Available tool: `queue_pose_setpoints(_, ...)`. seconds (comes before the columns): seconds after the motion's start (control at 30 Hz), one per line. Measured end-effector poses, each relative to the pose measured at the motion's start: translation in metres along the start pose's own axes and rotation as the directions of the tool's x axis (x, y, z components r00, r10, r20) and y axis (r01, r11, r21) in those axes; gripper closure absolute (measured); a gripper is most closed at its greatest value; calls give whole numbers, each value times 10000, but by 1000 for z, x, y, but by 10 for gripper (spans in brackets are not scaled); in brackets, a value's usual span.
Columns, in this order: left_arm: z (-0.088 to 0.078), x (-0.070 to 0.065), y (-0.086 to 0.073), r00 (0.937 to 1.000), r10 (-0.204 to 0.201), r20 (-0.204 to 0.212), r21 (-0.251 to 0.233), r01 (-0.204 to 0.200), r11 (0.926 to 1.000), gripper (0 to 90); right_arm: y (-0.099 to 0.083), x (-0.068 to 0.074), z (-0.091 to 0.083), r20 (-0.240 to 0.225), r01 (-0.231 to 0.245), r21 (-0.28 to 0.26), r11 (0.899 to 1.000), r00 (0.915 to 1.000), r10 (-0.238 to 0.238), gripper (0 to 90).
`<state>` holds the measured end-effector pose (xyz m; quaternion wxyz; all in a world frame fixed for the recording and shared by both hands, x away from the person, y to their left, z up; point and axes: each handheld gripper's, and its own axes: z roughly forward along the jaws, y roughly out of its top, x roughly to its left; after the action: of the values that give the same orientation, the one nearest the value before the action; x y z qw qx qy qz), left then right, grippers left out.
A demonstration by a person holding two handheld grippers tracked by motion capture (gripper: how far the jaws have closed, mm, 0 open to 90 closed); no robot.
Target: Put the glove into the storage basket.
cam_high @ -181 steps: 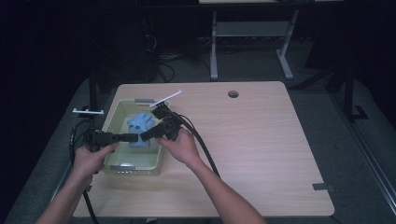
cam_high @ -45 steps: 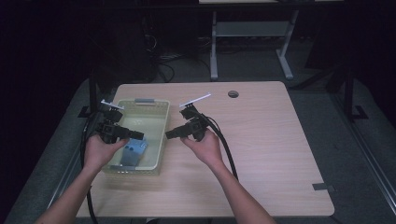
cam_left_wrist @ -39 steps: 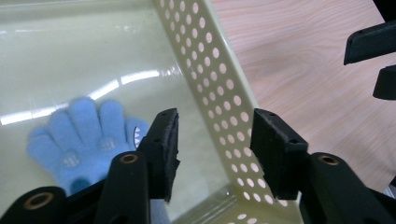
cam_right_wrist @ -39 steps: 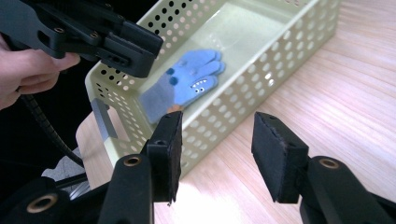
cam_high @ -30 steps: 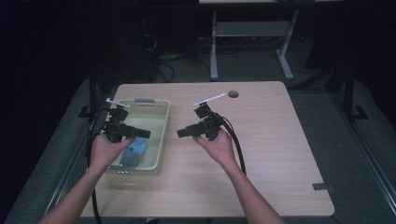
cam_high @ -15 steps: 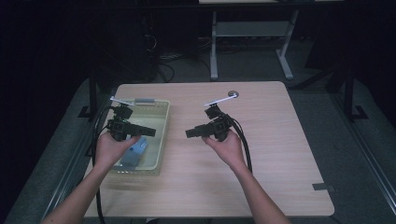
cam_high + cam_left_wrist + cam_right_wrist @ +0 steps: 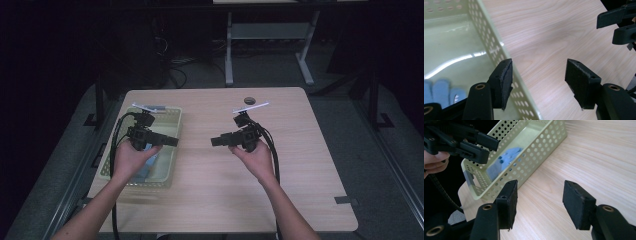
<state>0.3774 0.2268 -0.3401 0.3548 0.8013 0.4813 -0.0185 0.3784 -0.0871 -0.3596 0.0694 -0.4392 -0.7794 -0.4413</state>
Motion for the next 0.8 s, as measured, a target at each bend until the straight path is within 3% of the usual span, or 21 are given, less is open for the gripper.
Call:
queue_pose_setpoints(0.47,16,-21,7,9993,217,291,-65,-215,9997,367,-16,-20,-23,213,-409,-202,9990,9989,413,424)
queue_pose_setpoints(0.8,35,-39,7,9962,528,687,242,-546,9982,344,-25,-31,-30,391,-612,-246,9978,9973,622,405)
